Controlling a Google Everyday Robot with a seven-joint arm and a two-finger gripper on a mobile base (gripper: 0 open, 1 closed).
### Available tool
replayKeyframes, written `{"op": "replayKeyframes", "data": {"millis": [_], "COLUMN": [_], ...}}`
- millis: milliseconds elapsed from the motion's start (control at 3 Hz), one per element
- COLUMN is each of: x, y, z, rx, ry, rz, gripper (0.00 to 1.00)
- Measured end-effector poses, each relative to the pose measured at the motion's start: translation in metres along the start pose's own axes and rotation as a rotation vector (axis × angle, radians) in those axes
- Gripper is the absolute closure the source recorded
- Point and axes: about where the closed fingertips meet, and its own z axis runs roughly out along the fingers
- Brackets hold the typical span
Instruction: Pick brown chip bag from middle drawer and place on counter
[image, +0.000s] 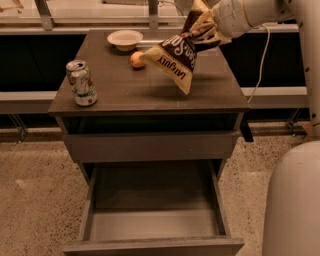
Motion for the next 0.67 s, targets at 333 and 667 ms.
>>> {"op": "replayKeyframes", "data": {"millis": [333,667], "x": [-0.0012,-0.0018], "y": [0.0022,0.0028], "z": [0.0067,0.0103], "rx": [-0.007,-0.01], "ry": [-0.008,-0.012], "rz": [0.001,0.002], "gripper": [0.2,0.0]}}
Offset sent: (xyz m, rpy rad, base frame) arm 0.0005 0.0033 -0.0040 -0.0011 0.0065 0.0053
